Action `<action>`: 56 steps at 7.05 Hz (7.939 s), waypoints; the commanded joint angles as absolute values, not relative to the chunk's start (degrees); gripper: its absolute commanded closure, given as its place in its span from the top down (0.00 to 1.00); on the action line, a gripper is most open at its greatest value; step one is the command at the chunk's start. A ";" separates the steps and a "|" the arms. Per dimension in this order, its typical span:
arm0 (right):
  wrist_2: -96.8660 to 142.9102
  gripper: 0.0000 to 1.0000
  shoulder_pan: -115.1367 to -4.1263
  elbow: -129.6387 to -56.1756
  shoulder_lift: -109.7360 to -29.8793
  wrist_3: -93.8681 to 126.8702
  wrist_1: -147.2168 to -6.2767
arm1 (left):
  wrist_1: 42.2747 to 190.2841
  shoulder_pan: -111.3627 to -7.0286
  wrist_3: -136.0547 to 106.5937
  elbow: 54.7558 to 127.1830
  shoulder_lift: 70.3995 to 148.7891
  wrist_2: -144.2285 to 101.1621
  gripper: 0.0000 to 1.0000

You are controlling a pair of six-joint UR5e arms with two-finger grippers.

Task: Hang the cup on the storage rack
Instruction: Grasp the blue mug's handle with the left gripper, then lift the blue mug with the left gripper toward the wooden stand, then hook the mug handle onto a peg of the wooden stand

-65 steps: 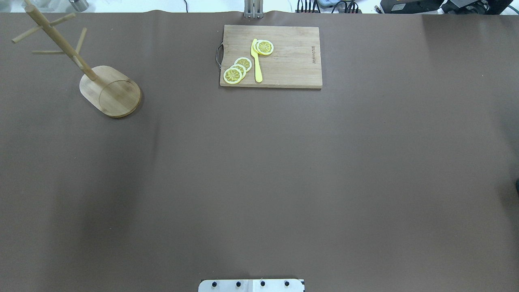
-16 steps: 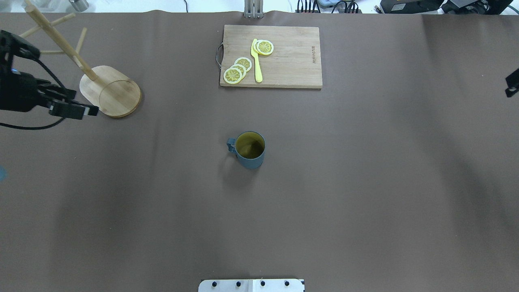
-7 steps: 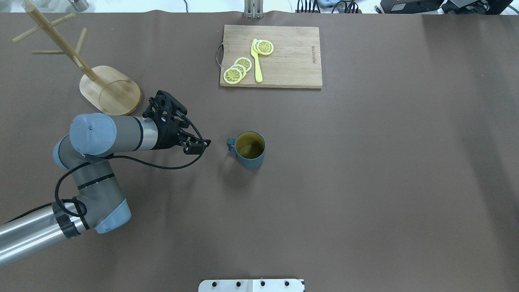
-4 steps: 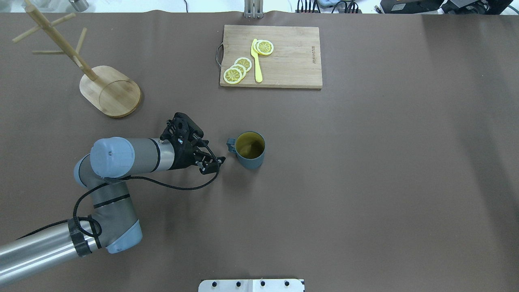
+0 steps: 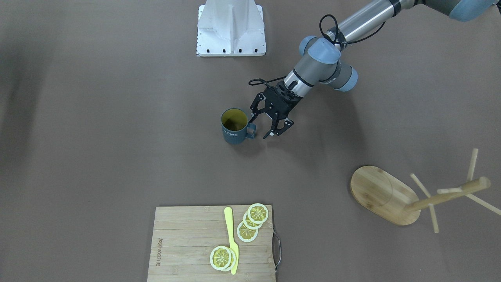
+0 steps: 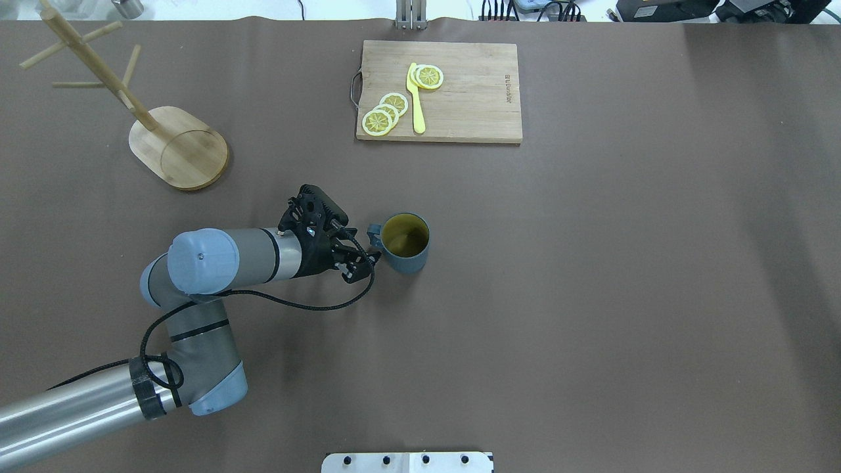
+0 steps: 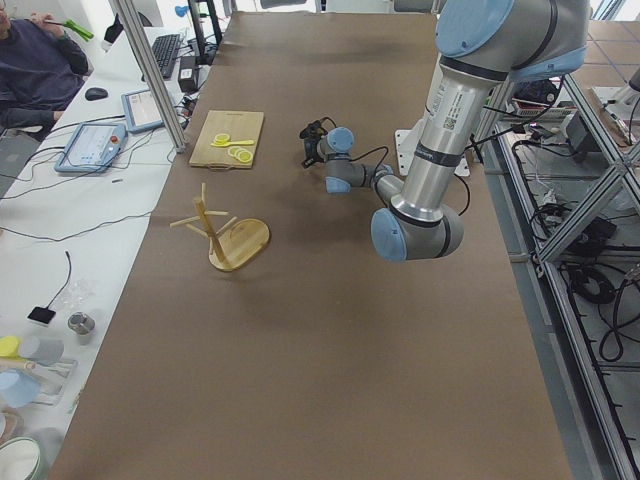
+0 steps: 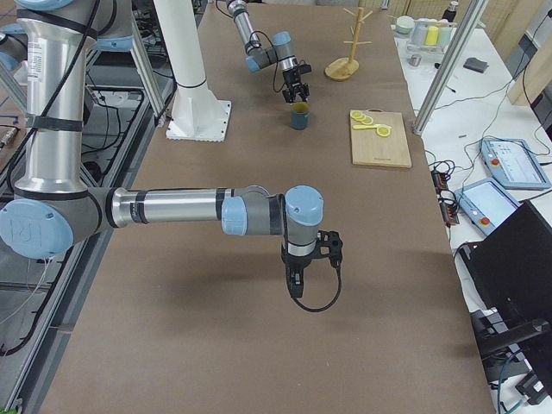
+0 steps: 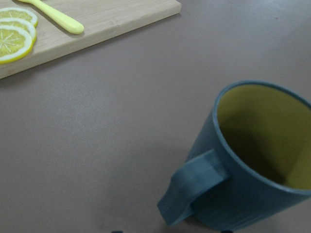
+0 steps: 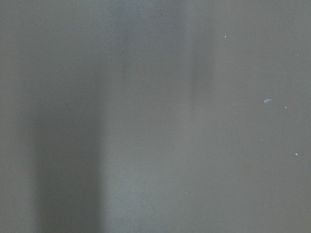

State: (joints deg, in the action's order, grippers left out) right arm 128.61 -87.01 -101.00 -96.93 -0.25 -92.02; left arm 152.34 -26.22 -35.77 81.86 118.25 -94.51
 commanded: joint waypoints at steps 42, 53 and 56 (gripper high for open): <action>128.50 1.00 -87.01 -101.34 -97.03 -0.35 -91.93 | 191.23 -51.14 -172.26 71.64 112.06 -81.83 0.00; 128.50 1.00 -86.92 -101.25 -96.77 -0.26 -91.93 | 197.49 -51.68 -171.83 64.25 110.92 -81.65 0.00; 128.50 1.00 -87.01 -101.07 -96.68 -0.26 -91.93 | 197.49 -51.50 -170.95 64.16 110.92 -81.65 0.18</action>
State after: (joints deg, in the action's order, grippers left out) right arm 128.49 -86.93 -101.12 -96.71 -0.30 -91.93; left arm 197.50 -51.58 -171.44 64.19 110.94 -81.59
